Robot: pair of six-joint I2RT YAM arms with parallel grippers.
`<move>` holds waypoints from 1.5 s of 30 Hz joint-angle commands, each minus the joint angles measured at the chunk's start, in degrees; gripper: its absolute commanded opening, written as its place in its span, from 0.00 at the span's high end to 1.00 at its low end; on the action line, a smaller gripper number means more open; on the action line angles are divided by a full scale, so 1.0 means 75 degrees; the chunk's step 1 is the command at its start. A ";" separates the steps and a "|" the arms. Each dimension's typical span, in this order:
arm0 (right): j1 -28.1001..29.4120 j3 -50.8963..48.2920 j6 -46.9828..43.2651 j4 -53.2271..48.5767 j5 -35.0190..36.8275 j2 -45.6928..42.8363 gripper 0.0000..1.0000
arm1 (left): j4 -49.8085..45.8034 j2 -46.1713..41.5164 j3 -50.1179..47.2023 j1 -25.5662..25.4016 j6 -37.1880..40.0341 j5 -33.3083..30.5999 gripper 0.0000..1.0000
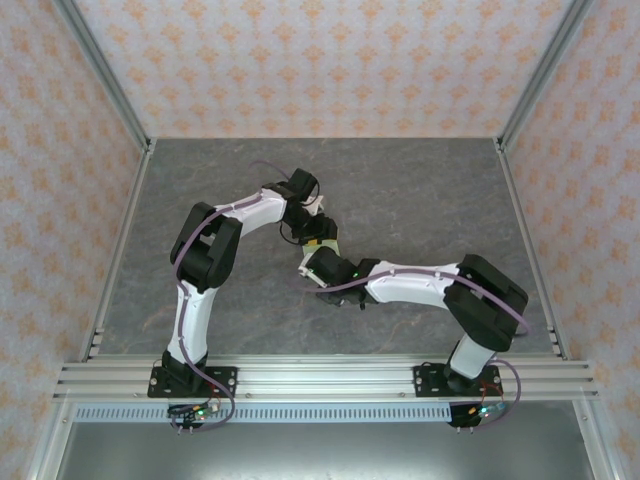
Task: Fold a paper plane with a square sheet of paper (fold left side to right side)
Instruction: Third fold the triangle at the center of the table.
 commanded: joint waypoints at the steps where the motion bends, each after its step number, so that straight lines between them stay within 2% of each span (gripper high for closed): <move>1: -0.0075 -0.0046 0.0057 0.0057 -0.0217 -0.0291 0.76 | -0.0598 0.0140 -0.0003 -0.0117 0.0130 -0.0180 0.50; 5: -0.0099 -0.0046 0.0098 0.0051 -0.0316 -0.0295 0.68 | -0.0602 0.0136 -0.0011 -0.0120 0.0116 -0.0191 0.50; 10: -0.0144 -0.0040 0.0110 0.0071 -0.0335 -0.0271 0.67 | -0.0586 0.0133 -0.0037 -0.0115 0.0127 -0.0191 0.50; 13: -0.0154 0.0001 0.0095 0.0006 -0.0388 -0.0193 0.72 | -0.0565 0.0125 -0.0053 -0.0125 0.0124 -0.0191 0.50; 16: -0.0170 0.0001 0.0112 0.0000 -0.0565 -0.0197 0.82 | -0.0580 0.0133 -0.0047 -0.0125 0.0127 -0.0191 0.50; 20: -0.0481 -0.0074 0.0250 0.0000 -0.1305 -0.0310 0.93 | -0.0587 0.0145 -0.0049 -0.0124 0.0129 -0.0191 0.50; 23: -0.0863 -0.0156 0.0411 0.0026 -0.2139 -0.0357 0.96 | -0.0585 0.0175 -0.0047 -0.0118 0.0127 -0.0191 0.50; 26: -0.1329 -0.0210 0.0614 0.0116 -0.3074 -0.0287 0.98 | -0.0576 0.0197 -0.0037 -0.0125 0.0130 -0.0191 0.50; 35: -0.2298 -0.0163 0.0863 0.0374 -0.4892 0.0024 0.98 | -0.0595 0.0238 0.0022 -0.0124 0.0120 -0.0191 0.50; 45: -0.2757 0.0221 0.0880 0.0214 -0.5349 0.0665 0.97 | -0.0606 0.0273 0.0010 -0.0123 0.0116 -0.0179 0.50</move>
